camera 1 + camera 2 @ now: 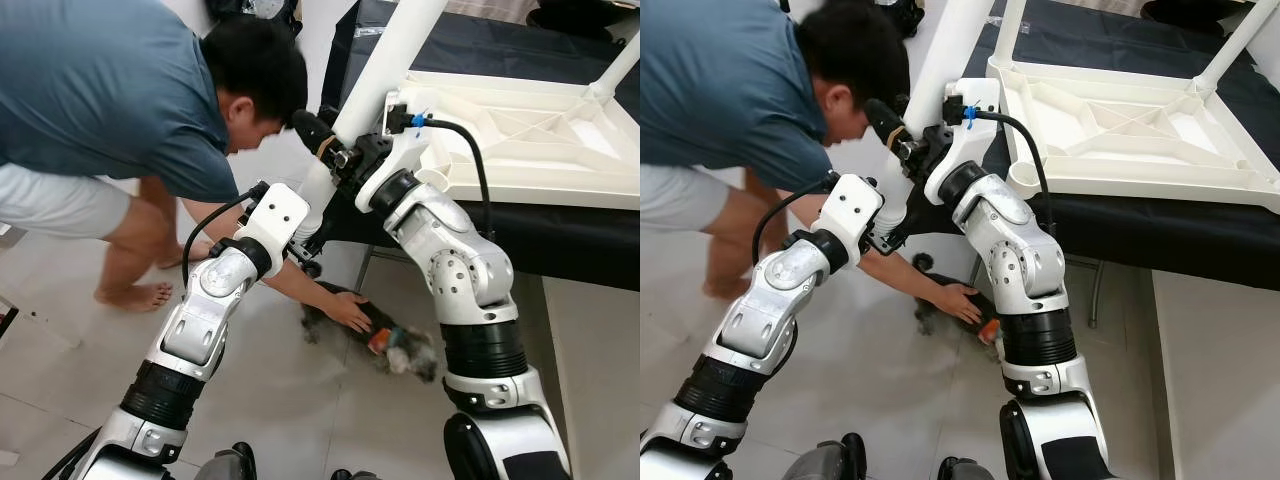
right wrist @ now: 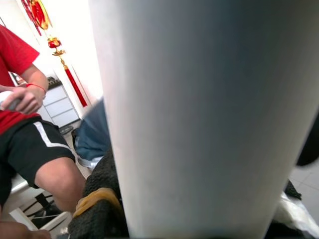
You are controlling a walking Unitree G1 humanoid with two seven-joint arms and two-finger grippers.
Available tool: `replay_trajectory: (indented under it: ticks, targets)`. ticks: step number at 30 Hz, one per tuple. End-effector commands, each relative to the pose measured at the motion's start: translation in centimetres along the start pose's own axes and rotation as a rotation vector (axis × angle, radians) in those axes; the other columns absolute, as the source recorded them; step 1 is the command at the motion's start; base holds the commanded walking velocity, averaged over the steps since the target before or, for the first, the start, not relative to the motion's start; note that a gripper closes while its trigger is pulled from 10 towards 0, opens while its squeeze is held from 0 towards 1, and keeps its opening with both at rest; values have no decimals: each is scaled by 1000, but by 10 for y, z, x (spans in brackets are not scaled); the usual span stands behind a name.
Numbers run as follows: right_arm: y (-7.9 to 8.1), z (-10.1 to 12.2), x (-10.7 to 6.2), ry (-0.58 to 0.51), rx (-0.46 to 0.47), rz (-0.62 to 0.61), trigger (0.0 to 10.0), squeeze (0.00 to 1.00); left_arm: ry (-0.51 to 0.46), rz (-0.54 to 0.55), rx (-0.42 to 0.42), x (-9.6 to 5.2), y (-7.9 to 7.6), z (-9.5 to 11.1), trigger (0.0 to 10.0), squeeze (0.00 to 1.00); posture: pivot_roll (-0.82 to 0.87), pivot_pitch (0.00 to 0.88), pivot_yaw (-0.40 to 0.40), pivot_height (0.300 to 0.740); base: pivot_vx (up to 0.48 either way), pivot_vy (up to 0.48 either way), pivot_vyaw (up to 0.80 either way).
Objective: Building children table
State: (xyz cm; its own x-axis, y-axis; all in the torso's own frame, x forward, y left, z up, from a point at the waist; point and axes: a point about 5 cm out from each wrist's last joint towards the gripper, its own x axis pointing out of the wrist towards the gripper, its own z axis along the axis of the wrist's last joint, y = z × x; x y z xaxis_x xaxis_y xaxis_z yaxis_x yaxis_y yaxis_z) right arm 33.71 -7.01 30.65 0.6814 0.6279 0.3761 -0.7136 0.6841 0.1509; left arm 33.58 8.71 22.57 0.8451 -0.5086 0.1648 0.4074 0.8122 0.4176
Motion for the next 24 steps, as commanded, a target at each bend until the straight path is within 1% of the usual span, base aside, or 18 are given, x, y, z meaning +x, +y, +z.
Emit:
replay_trajectory:
  ticks: [1, 10, 13, 14, 17, 18, 19, 20, 23, 24]
  targets:
    - [2, -6, -3, 25, 15, 12, 10000, 0, -23, 9, 12, 1, 2, 3, 0, 0, 99, 194, -113, 740, 0, 0, 0]
    - [3, -7, -3, 30, 24, 7, 10000, 0, -35, 13, 23, 0, 3, 3, 0, 0, 95, 196, -114, 740, 0, 0, 0]
    - [-2, -7, -3, 24, 24, -18, 10000, 0, -28, 4, 12, 0, 1, 4, 0, 0, 98, 196, -116, 740, 0, 0, 0]
    - [-4, -6, -3, 17, 25, -23, 10000, 0, -28, 0, 11, 0, -1, 5, 10000, 0, 97, 194, -116, 740, 0, 0, 0]
    - [-7, -6, -5, 12, 25, -25, 10000, 0, -30, -11, 6, -3, -3, 6, 10000, 0, 97, 194, -116, 740, 0, 0, 0]
    - [-10, -7, -6, 11, 24, -25, 10000, 1000, -31, -16, 7, -5, -4, 6, 10000, 0, 97, 194, -116, 740, 0, 0, 0]
    - [-12, -8, -7, 12, 20, -22, 10000, 1000, -27, -29, 6, -9, -6, 6, 10000, 0, 97, 194, -116, 740, 0, 0, 0]
    - [-12, -8, -7, 12, 20, -22, 10000, 1000, -27, -29, 6, -9, -6, 6, 10000, 0, 97, 194, -116, 740, 0, 0, 0]
    - [-18, -8, -10, 13, 1, -11, 10000, 1000, -17, -55, -1, -18, -7, 4, 10000, 0, 102, 193, -116, 740, 0, 0, 0]
    - [-18, -8, -10, 13, 1, -11, 10000, 1000, -17, -55, -1, -18, -7, 4, 10000, 0, 102, 193, -116, 740, 0, 0, 0]
